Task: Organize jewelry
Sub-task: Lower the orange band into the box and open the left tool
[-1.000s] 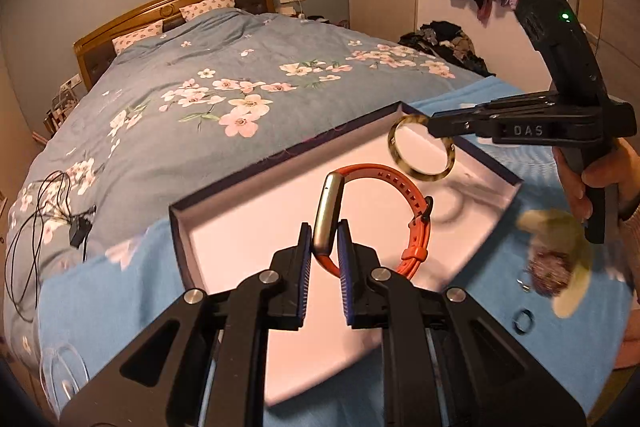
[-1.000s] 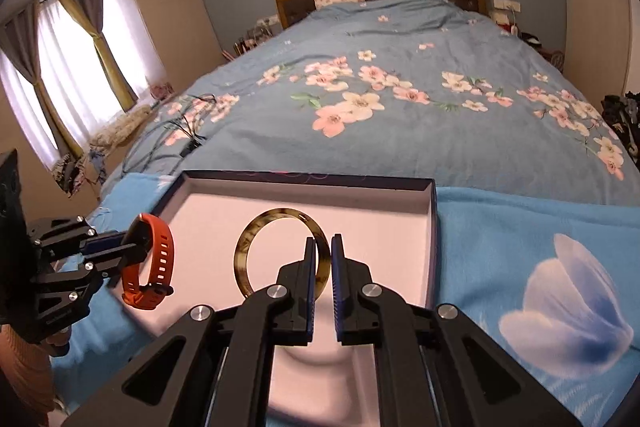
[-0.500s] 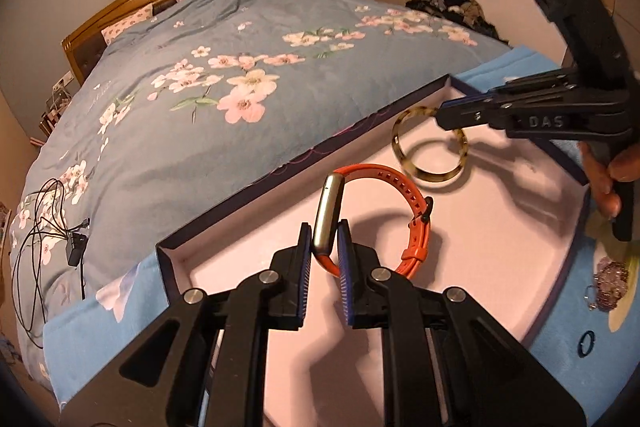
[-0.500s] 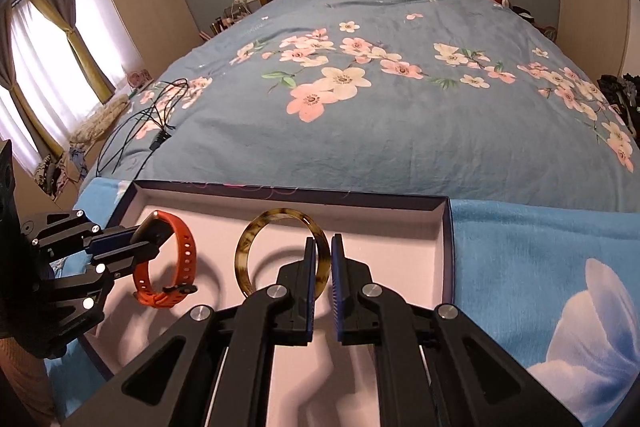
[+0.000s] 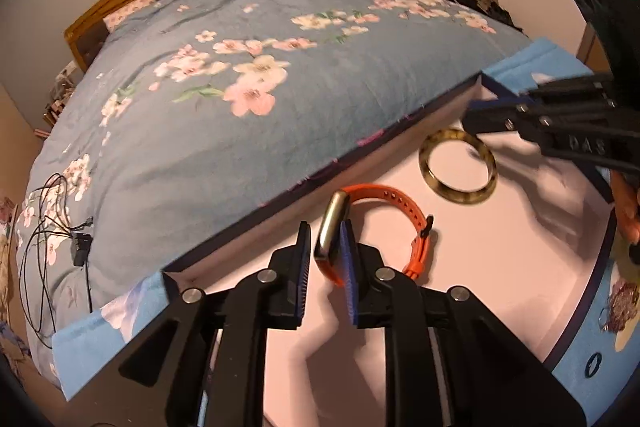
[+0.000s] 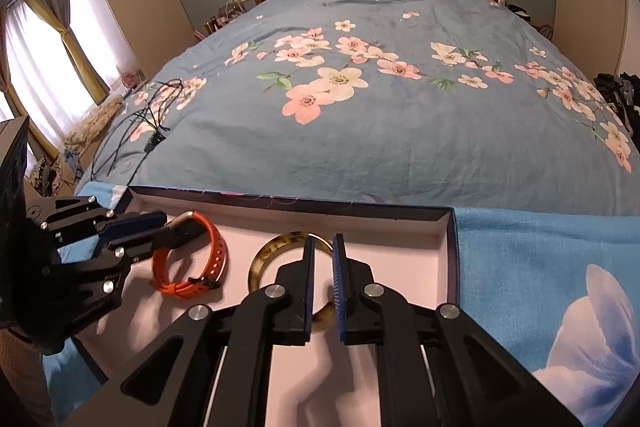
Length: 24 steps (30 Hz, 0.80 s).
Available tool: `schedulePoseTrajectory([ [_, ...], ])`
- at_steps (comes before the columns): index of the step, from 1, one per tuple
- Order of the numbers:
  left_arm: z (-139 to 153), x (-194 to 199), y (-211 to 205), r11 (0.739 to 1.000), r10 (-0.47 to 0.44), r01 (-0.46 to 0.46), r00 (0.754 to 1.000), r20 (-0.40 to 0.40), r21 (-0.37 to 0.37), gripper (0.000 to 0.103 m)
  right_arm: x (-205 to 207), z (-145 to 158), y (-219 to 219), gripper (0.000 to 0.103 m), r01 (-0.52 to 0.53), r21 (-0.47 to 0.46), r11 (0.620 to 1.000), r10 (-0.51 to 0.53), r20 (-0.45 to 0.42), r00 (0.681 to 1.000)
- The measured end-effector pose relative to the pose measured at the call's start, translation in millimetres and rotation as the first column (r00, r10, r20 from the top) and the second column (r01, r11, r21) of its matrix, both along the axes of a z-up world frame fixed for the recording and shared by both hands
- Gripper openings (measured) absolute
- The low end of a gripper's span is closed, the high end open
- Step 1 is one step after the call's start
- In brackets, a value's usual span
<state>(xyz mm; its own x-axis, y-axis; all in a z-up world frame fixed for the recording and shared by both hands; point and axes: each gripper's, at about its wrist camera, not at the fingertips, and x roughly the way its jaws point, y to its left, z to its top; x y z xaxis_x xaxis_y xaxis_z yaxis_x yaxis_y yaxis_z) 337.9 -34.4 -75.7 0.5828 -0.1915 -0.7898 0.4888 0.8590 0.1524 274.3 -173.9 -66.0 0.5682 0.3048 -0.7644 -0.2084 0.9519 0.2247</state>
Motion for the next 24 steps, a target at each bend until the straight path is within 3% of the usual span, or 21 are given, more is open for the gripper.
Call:
schedulePoseTrajectory([
  [4, 19.1, -21.4, 7.1, 0.998, 0.001, 0.003, 0.998, 0.068, -0.055, 0.017, -23.8, 12.2, -4.9, 0.013, -0.041, 0.004, 0.999, 0.041, 0.05, 0.998],
  [7, 37.4, -52.7, 17.8, 0.994, 0.008, 0.007, 0.991, 0.135, -0.112, 0.034, -54.6, 25.5, -11.0, 0.025, -0.088, 0.011, 0.996, 0.087, 0.103, 0.991],
  [10, 51.9, -87.8, 24.5, 0.987, 0.001, 0.029, 0.983, 0.184, -0.157, 0.038, -91.0, 36.7, -17.0, 0.037, -0.144, -0.012, 0.989, 0.144, 0.153, 0.978],
  [15, 62.1, -149.9, 30.5, 0.972, -0.017, 0.069, 0.974, 0.226, -0.224, 0.053, -154.1, 36.4, -31.6, 0.037, -0.202, -0.057, 0.978, 0.209, 0.159, 0.965],
  [24, 39.9, -233.5, 12.4, 0.969, -0.054, 0.101, 0.977, 0.205, -0.226, 0.055, -219.0, 3.8, -48.1, 0.024, -0.227, -0.085, 0.97, 0.231, 0.037, 0.972],
])
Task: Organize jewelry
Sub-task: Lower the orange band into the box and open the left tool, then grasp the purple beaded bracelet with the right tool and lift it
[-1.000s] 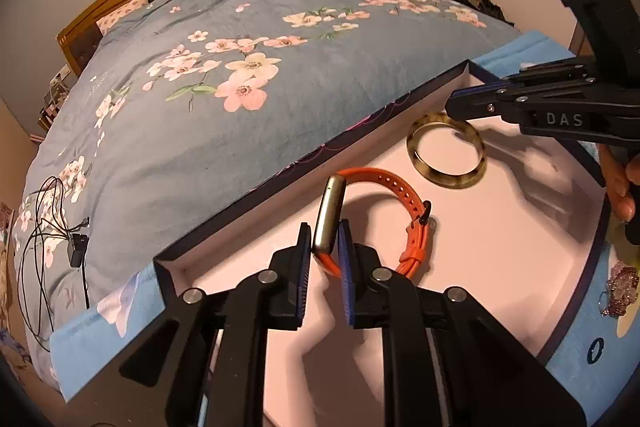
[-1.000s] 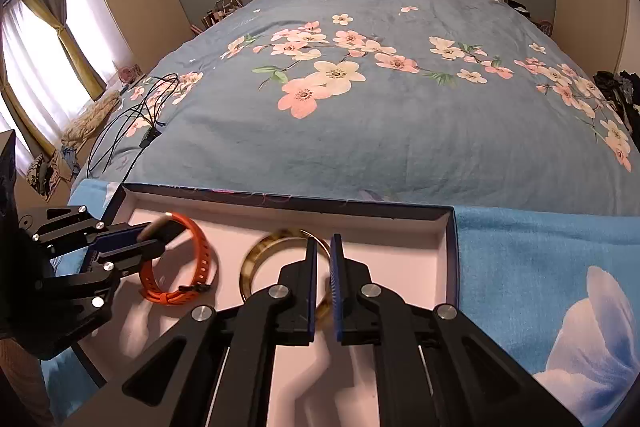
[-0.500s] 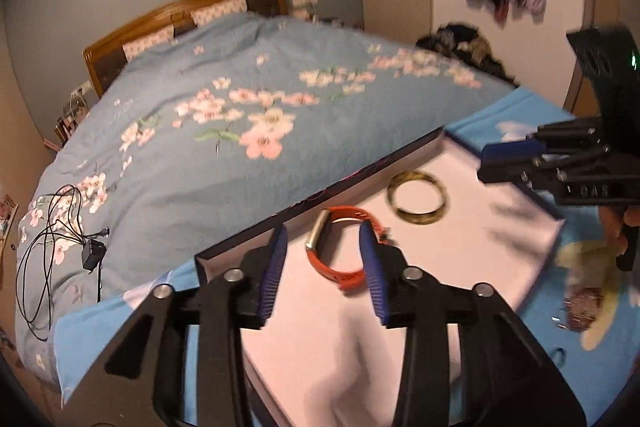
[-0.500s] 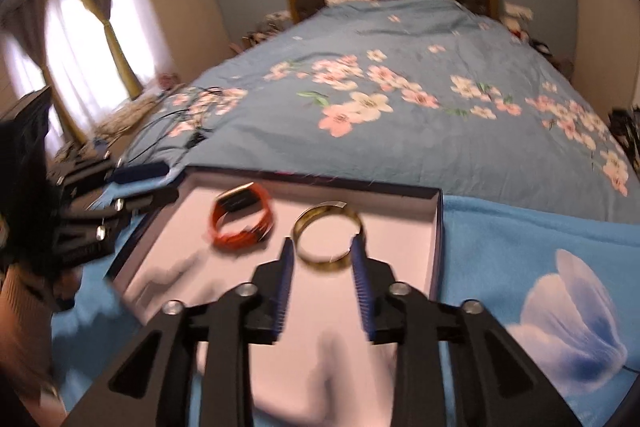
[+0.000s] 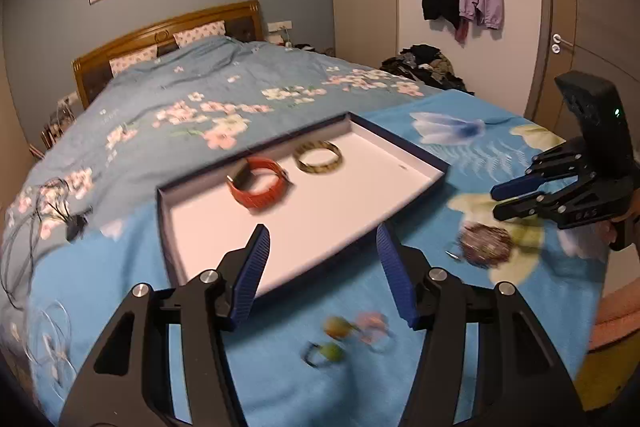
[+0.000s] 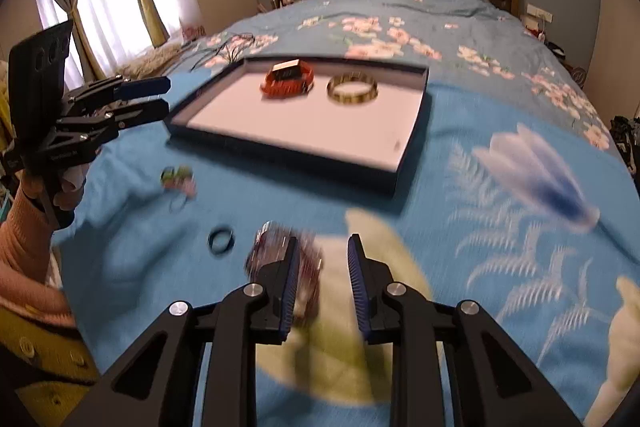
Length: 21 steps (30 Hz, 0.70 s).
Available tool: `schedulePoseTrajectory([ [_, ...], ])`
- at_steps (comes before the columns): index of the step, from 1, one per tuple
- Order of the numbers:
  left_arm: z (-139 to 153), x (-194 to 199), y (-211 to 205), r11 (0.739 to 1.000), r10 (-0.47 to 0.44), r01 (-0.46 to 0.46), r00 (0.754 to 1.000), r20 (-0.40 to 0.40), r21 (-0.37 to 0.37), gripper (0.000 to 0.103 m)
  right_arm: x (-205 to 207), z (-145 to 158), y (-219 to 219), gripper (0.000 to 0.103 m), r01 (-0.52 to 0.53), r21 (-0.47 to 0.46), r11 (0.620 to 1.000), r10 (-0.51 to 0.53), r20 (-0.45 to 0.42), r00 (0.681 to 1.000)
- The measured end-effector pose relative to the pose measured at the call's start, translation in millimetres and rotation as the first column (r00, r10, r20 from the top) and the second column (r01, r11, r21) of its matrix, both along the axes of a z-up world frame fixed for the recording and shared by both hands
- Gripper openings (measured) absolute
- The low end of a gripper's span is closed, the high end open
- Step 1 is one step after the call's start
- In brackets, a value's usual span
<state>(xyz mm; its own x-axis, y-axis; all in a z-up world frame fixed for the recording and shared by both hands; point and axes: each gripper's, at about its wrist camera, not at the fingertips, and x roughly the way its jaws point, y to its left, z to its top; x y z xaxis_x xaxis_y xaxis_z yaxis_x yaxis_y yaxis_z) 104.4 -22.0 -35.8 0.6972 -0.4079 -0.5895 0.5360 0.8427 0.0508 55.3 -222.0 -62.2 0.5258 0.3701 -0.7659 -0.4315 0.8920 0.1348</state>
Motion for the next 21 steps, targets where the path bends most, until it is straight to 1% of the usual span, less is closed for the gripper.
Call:
schedulePoseTrajectory([
  [5, -12.8, -24.3, -5.3, 1.0, -0.013, 0.013, 1.0, -0.021, -0.017, 0.057, -13.8, -13.5, 4.4, 0.023, -0.005, -0.001, 1.0, 0.005, -0.032, 0.999],
  [9, -22.4, -30.3, -12.3, 0.999, -0.03, 0.029, 0.998, -0.057, -0.023, 0.057, -16.9, -13.5, 7.1, 0.022, 0.001, -0.001, 1.0, -0.001, -0.032, 0.999],
  [11, -27.0, -31.3, -16.8, 0.999, -0.042, 0.04, 0.996, -0.073, -0.024, 0.057, -18.8, -16.3, 6.2, 0.016, 0.004, 0.002, 1.0, -0.004, -0.041, 0.999],
  [12, -30.5, -33.0, -20.5, 0.999, -0.047, 0.046, 0.995, -0.082, -0.02, 0.057, -19.2, -18.0, 5.0, 0.015, 0.012, 0.009, 1.0, -0.011, -0.049, 0.999],
  [14, -34.4, -31.4, -25.8, 0.998, -0.055, 0.054, 0.994, -0.09, -0.01, 0.057, -19.3, -19.1, 3.8, 0.01, 0.021, 0.02, 1.0, -0.02, -0.053, 0.998],
  [17, -39.2, -31.0, -34.5, 0.997, -0.075, 0.076, 0.992, -0.105, -0.002, 0.057, -21.7, -16.4, 2.1, 0.007, 0.036, 0.032, 0.999, -0.035, -0.038, 0.999],
  [21, -42.8, -30.9, -44.2, 0.994, -0.11, 0.111, 0.987, -0.116, 0.004, 0.057, -23.3, -7.8, 2.9, 0.006, 0.041, 0.05, 0.998, -0.04, -0.005, 0.999],
])
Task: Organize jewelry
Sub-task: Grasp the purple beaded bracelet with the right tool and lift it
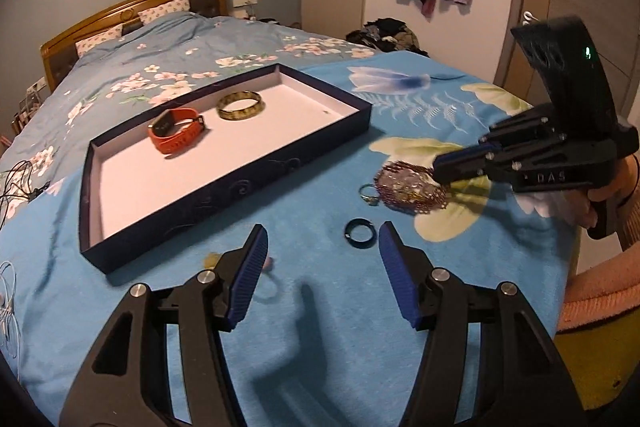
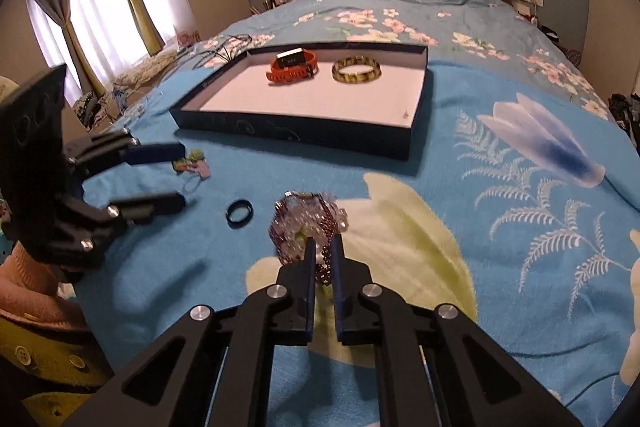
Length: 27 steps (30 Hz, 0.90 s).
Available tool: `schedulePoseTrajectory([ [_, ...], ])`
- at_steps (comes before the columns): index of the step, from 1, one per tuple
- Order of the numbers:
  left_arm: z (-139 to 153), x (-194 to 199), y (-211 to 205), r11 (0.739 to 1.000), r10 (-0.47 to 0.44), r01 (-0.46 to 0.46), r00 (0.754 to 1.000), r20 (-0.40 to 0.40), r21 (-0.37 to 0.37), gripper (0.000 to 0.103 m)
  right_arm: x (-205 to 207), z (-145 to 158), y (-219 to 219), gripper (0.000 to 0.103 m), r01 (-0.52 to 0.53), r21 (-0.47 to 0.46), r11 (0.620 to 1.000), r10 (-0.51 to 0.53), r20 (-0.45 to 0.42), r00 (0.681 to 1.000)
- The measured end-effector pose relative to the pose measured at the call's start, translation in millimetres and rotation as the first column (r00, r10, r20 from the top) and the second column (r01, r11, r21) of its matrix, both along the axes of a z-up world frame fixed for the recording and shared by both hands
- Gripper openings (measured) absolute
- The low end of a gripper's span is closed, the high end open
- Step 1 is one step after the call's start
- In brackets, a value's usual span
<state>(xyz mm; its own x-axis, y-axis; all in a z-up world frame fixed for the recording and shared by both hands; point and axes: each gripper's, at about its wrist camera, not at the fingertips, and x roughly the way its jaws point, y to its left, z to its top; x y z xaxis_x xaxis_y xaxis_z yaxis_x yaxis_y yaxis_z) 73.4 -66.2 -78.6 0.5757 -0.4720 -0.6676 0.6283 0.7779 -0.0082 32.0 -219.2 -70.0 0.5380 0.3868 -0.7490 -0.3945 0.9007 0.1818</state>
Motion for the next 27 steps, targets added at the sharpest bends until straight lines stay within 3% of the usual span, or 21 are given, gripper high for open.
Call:
schedulePoseTrajectory([
  [2, -0.5, 0.2, -2.9, 1.0, -0.008, 0.008, 1.0, -0.003, 0.0, 0.057, 0.0, 5.7, 1.1, 0.0, 0.003, 0.012, 1.0, -0.003, 0.02, 1.0],
  [6, -2.2, 2.5, -9.5, 1.0, -0.024, 0.024, 1.0, -0.014, -0.002, 0.057, 1.4, 18.4, 6.6, 0.0, -0.016, 0.046, 0.999, 0.014, 0.054, 0.998],
  [9, -4.4, 6.0, -13.4, 1.0, -0.022, 0.022, 0.999, -0.026, 0.004, 0.057, 3.7, 20.6, 9.7, 0.0, -0.011, 0.018, 1.0, 0.009, 0.063, 0.998],
  [13, -5.1, 7.7, -14.9, 1.0, -0.029, 0.029, 0.999, -0.037, -0.004, 0.057, 6.8, 9.5, 1.5, 0.02, 0.027, 0.008, 1.0, -0.027, 0.007, 1.0],
  [16, -8.0, 13.3, -16.5, 1.0, -0.026, 0.026, 0.998, -0.059, -0.001, 0.056, 6.8, -3.0, -1.2, 0.02, 0.041, -0.001, 0.999, -0.041, -0.037, 0.998],
  [18, -9.9, 16.6, -18.1, 1.0, -0.029, 0.029, 0.997, -0.075, 0.002, 0.056, 6.5, -9.8, -1.6, 0.02, 0.047, -0.005, 0.999, -0.047, -0.058, 0.997],
  [21, -12.7, 19.1, -21.2, 0.999, -0.031, 0.033, 0.996, -0.088, 0.016, 0.055, 7.8, -15.5, -2.6, 0.003, 0.054, 0.001, 0.999, -0.054, -0.077, 0.996],
  [27, -15.3, 20.6, -25.0, 0.999, -0.041, 0.044, 0.994, -0.097, 0.023, 0.054, 1.6, -0.9, -3.8, 0.001, 0.049, 0.045, 0.998, -0.048, -0.029, 0.998],
])
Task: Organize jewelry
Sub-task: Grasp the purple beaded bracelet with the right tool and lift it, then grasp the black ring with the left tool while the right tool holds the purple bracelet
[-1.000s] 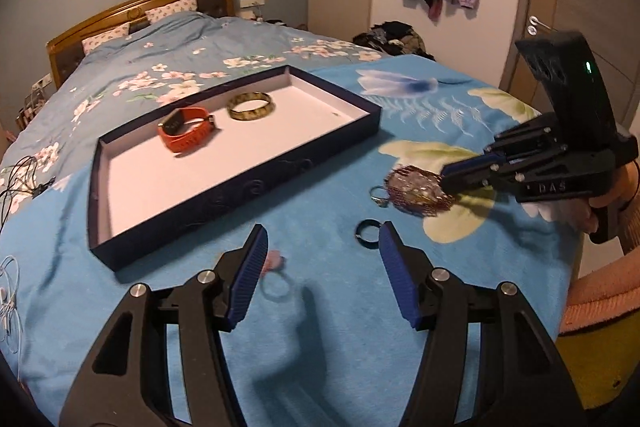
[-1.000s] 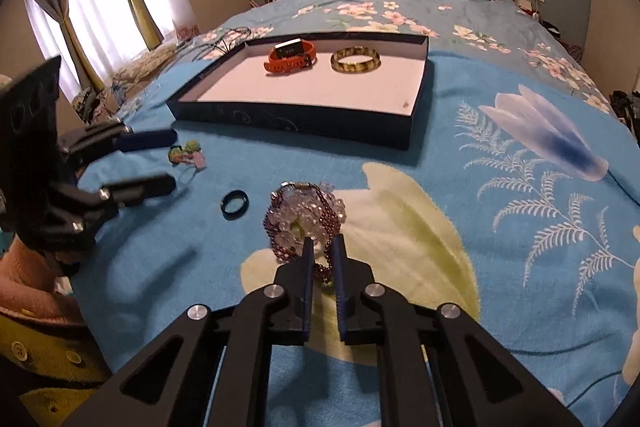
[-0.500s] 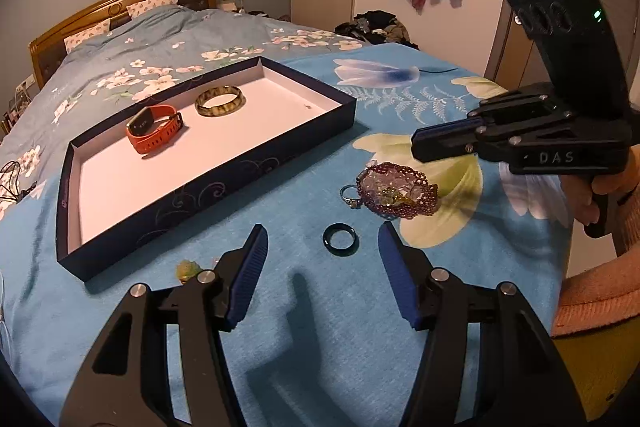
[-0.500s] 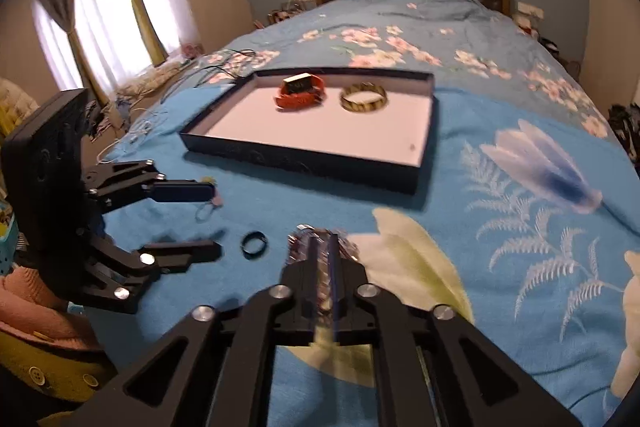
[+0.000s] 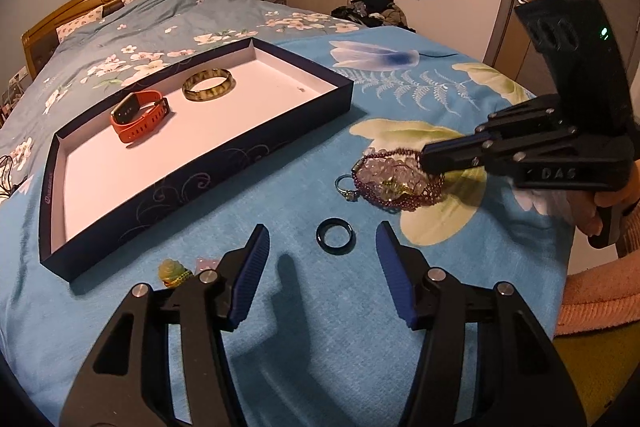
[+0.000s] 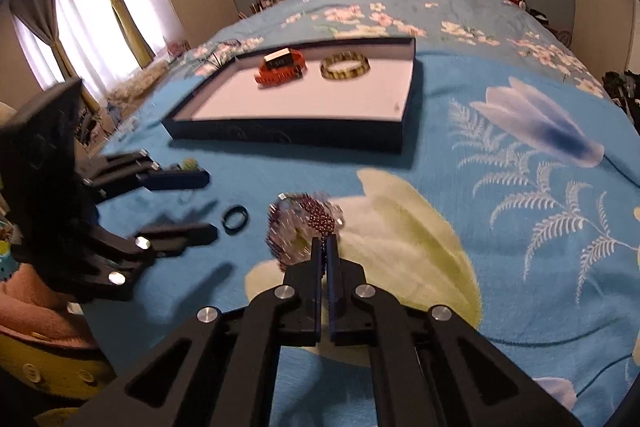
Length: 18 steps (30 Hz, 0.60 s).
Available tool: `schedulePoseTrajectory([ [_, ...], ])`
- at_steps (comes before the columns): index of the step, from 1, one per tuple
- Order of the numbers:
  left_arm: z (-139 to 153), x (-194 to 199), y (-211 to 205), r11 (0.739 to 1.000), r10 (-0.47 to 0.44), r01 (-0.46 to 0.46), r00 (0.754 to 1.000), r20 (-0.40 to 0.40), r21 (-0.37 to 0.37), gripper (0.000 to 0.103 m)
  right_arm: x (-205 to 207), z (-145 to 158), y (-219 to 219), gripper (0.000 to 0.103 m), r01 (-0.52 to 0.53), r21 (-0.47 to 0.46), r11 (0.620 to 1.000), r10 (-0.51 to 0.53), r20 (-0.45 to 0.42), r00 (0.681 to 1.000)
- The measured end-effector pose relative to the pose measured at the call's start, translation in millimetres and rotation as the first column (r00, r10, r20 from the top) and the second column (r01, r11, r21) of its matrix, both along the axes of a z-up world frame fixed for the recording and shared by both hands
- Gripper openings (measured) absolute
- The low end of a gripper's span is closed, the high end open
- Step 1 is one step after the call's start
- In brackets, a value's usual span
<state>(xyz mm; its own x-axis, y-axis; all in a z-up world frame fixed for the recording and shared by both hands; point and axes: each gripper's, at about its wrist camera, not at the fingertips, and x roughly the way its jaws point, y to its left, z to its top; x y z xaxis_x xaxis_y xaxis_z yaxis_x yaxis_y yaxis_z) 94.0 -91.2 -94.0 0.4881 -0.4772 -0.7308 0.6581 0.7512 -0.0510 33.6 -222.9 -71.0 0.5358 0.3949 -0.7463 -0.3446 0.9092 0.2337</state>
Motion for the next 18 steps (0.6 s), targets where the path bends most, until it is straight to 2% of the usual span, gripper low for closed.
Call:
schedulePoseTrajectory([
  [5, -4.2, 3.2, -5.9, 1.0, -0.012, 0.013, 1.0, -0.02, 0.022, 0.047, -4.2, 21.5, 8.0, 0.001, -0.036, 0.032, 0.999, 0.034, 0.065, 0.997],
  [10, -7.7, 5.4, -9.0, 0.999, -0.015, 0.016, 0.999, -0.035, 0.033, 0.044, -4.9, 34.1, 14.1, 0.001, -0.064, 0.059, 0.996, 0.057, 0.108, 0.993],
  [12, -10.1, 7.9, -10.8, 0.999, -0.015, 0.017, 0.999, -0.049, 0.042, 0.037, -3.8, 37.5, 14.4, 0.001, -0.064, 0.067, 0.996, 0.056, 0.118, 0.991],
  [14, -10.7, 8.6, -11.5, 0.999, -0.017, 0.019, 0.998, -0.053, 0.039, 0.037, -2.0, 40.6, 14.3, 0.001, -0.061, 0.074, 0.995, 0.051, 0.129, 0.99],
  [18, -12.0, 11.7, -13.2, 0.999, -0.019, 0.021, 0.998, -0.057, 0.043, 0.029, -0.1, 45.1, 13.7, 0.001, -0.058, 0.081, 0.995, 0.046, 0.148, 0.988],
])
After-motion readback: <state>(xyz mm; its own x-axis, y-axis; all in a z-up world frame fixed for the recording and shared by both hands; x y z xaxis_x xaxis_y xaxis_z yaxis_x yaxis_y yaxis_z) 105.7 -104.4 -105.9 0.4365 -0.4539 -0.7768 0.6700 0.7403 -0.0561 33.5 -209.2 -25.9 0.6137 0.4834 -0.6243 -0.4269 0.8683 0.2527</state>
